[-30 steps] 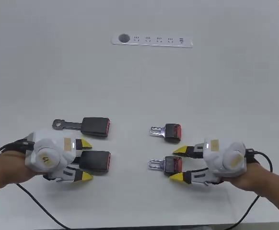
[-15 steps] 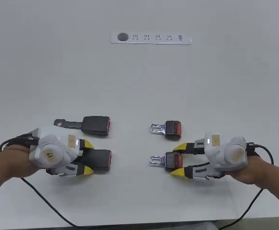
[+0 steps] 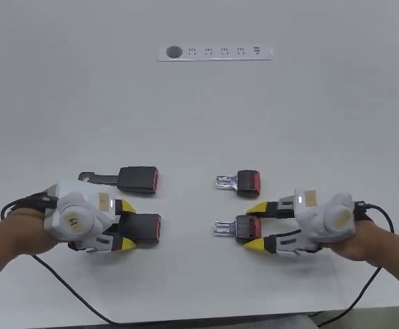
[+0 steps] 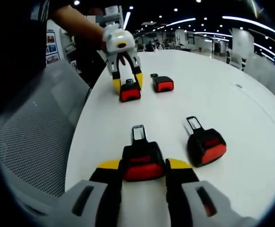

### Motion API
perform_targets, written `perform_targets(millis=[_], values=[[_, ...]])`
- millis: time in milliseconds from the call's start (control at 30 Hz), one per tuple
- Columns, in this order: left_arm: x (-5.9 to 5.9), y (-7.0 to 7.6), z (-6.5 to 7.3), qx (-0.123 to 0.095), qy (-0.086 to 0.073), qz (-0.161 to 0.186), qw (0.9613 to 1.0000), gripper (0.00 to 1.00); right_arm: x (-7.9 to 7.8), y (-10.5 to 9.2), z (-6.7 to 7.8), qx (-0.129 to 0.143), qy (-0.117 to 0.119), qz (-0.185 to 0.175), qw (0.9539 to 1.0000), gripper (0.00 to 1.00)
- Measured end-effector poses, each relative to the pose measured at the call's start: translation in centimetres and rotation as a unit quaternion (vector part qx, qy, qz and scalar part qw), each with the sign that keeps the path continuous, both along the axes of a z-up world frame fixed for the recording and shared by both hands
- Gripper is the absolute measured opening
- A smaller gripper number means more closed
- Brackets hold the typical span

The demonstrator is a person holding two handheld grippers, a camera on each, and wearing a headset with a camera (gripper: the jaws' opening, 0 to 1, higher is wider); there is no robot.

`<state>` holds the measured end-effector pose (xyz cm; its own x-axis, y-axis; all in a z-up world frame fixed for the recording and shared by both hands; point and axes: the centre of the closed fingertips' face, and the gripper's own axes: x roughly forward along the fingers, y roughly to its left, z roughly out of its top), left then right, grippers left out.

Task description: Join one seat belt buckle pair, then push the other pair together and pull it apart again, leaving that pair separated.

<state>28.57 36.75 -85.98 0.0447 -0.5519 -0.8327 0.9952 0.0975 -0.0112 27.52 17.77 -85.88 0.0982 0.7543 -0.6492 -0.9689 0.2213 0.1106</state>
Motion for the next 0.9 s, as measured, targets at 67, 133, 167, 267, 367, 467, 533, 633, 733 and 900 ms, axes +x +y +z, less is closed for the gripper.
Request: perform_targets(millis=[67, 133, 167, 267, 367, 467, 533, 633, 733, 900], values=[[0.0, 0.0, 0.0, 0.003, 0.001, 0.001, 1.0000, 0.36, 0.0, 0.3, 0.0, 0.005, -0.002, -0.007, 1.0000, 0.36], [0.1, 0.0, 0.0, 0.004, 0.002, 0.003, 1.0000, 0.36, 0.0, 0.6, 0.1, 0.010, -0.002, -0.011, 0.9999, 0.36], [0.1, 0.1, 0.0, 0.005, 0.003, 0.004, 1.0000, 0.36, 0.0, 0.8, 0.1, 0.012, -0.002, -0.011, 0.9999, 0.36], [0.0, 0.1, -0.1, 0.007, 0.003, 0.006, 0.9999, 0.36, 0.0, 1.6, 0.1, 0.018, -0.003, -0.010, 0.9998, 0.36], [0.0, 0.1, -0.1, 0.010, 0.004, 0.008, 0.9999, 0.36, -0.1, 2.7, 0.2, 0.026, -0.006, -0.007, 0.9996, 0.36], [0.0, 0.2, 0.0, 0.011, 0.005, 0.009, 0.9999, 0.36, -0.2, 3.5, 0.1, 0.030, -0.007, -0.009, 0.9995, 0.36], [0.0, 0.2, -0.1, 0.013, 0.005, 0.008, 0.9999, 0.36, -0.1, 4.0, 0.1, 0.031, -0.010, -0.010, 0.9994, 0.36], [0.0, 0.1, -0.1, 0.021, 0.005, 0.006, 0.9998, 0.36, 0.0, 4.5, 0.3, 0.038, -0.010, -0.014, 0.9991, 0.36], [-0.1, 0.1, -0.1, 0.023, 0.005, 0.005, 0.9997, 0.35, 0.0, 5.1, 0.4, 0.043, -0.012, -0.012, 0.9989, 0.36], [-0.1, 0.2, -0.1, 0.022, 0.005, 0.005, 0.9997, 0.35, -0.1, 6.2, 0.6, 0.050, -0.014, -0.002, 0.9987, 0.36]])
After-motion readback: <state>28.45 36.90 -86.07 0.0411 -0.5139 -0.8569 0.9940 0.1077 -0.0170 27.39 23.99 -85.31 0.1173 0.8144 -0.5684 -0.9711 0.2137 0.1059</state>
